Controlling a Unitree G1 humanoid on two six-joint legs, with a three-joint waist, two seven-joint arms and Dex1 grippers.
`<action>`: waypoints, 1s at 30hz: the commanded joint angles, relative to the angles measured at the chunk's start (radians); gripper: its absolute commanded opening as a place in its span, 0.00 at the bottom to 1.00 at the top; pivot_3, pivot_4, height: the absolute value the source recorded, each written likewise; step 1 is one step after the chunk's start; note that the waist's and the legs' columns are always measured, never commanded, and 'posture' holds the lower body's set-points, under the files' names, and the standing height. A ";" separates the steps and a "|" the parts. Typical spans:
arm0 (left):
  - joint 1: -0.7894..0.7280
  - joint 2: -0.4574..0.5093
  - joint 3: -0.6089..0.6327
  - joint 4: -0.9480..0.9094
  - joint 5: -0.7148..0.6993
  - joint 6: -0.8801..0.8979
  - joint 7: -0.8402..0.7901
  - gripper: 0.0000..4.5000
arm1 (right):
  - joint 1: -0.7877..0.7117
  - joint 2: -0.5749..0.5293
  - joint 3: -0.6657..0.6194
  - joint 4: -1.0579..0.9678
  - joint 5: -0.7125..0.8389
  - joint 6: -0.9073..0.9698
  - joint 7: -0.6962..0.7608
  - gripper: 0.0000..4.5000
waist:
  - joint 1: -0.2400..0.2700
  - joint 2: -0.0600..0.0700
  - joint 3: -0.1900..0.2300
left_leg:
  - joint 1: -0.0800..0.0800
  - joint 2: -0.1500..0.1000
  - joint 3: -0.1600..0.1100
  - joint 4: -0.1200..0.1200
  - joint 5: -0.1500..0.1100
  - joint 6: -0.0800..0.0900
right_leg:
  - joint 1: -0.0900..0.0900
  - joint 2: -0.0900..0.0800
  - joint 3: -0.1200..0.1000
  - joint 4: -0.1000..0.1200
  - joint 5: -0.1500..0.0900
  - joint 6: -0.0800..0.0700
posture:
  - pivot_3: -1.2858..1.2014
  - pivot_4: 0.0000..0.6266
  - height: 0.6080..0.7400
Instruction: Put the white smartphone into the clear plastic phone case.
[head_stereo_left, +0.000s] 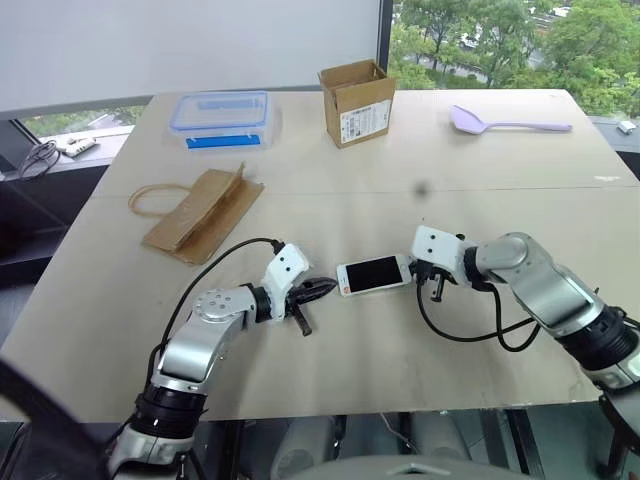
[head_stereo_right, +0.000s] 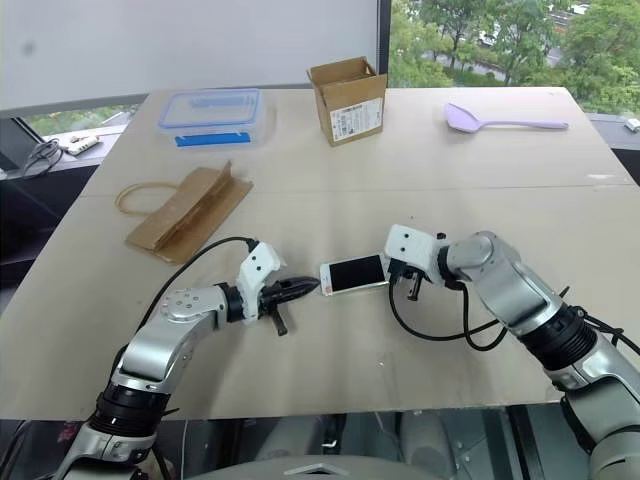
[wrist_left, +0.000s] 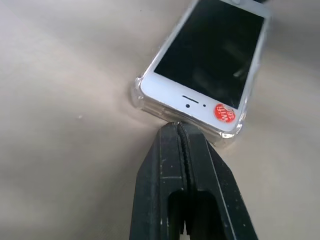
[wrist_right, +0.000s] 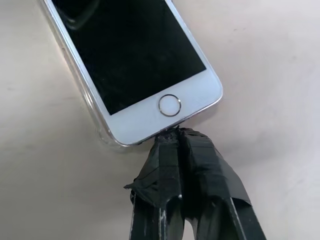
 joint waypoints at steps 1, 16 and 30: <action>0.009 0.005 -0.037 -0.035 -0.040 -0.001 -0.048 0.00 | -0.005 0.031 0.018 -0.018 -0.009 -0.053 0.036 0.00 | 0.001 0.000 0.000 | 0.000 0.000 0.000 0.000 0.000 0.000 | 0.000 0.000 0.000 0.000 0.000 0.000 | 0.52 0.24 1.00; 0.003 0.165 -0.013 0.042 -0.125 -0.012 -0.251 0.00 | 0.053 -0.014 -0.036 -0.146 -0.052 0.009 0.062 0.00 | -0.003 0.001 0.000 | -0.001 0.000 0.000 -0.005 -0.001 -0.001 | -0.003 -0.001 0.000 -0.002 0.000 0.000 | 0.52 0.24 1.00; -0.046 0.094 -0.086 0.016 -0.116 0.020 -0.216 0.00 | -0.015 0.007 0.098 -0.178 -0.164 -0.015 0.133 0.00 | 0.019 0.002 0.001 | -0.002 -0.001 0.000 -0.005 -0.001 -0.001 | -0.002 -0.002 -0.001 -0.003 0.000 0.000 | 0.52 0.24 1.00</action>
